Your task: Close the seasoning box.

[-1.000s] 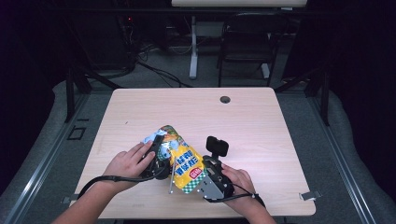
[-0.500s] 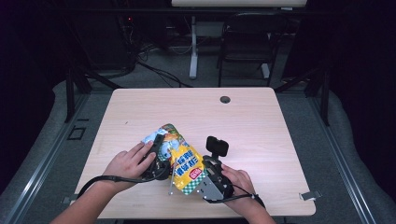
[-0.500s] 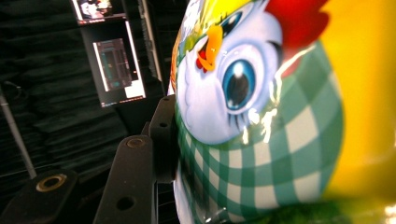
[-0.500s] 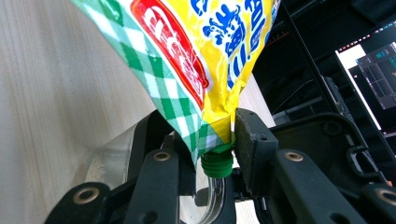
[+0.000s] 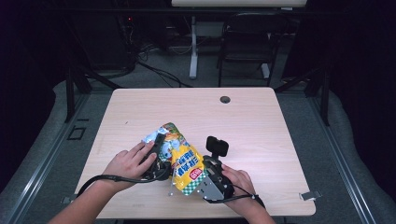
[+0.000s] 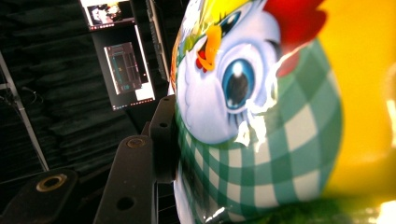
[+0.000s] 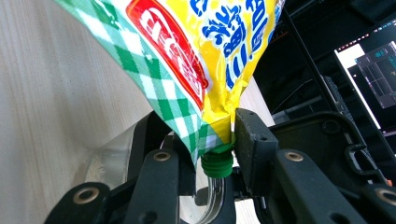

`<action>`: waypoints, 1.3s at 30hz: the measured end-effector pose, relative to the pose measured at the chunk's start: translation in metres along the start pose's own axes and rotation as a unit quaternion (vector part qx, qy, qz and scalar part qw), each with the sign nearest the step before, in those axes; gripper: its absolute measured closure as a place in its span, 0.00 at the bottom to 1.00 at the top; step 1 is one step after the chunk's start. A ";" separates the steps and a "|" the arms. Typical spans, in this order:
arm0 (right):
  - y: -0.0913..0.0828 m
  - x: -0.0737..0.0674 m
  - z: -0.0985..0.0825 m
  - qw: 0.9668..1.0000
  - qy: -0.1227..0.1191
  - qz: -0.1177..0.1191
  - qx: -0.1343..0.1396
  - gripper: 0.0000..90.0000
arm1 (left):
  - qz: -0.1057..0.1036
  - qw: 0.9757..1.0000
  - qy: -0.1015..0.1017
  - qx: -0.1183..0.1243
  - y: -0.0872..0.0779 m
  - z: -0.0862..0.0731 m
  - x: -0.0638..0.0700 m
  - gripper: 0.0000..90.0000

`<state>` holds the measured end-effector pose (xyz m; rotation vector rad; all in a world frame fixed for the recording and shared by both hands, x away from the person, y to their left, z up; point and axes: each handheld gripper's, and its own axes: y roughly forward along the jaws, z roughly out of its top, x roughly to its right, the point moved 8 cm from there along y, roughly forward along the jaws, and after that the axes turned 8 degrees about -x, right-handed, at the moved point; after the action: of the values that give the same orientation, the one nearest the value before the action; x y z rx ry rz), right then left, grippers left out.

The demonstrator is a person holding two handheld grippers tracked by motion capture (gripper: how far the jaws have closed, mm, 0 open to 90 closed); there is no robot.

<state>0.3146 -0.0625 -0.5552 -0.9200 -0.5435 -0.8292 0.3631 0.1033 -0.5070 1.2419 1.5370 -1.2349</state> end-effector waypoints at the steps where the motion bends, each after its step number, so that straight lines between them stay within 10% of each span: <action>1: 0.000 0.000 0.000 1.000 0.001 -0.001 0.000 0.78 | 0.001 1.000 0.010 -0.002 -0.001 0.001 -0.002 0.66; 39: 0.003 0.000 -0.003 1.000 0.024 0.004 -0.002 0.78 | 0.022 0.997 0.074 -0.008 -0.008 0.007 -0.017 0.70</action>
<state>0.3175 -0.0639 -0.5582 -0.9041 -0.4968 -0.8437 0.3593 0.0928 -0.4909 1.3742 1.6126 -1.1219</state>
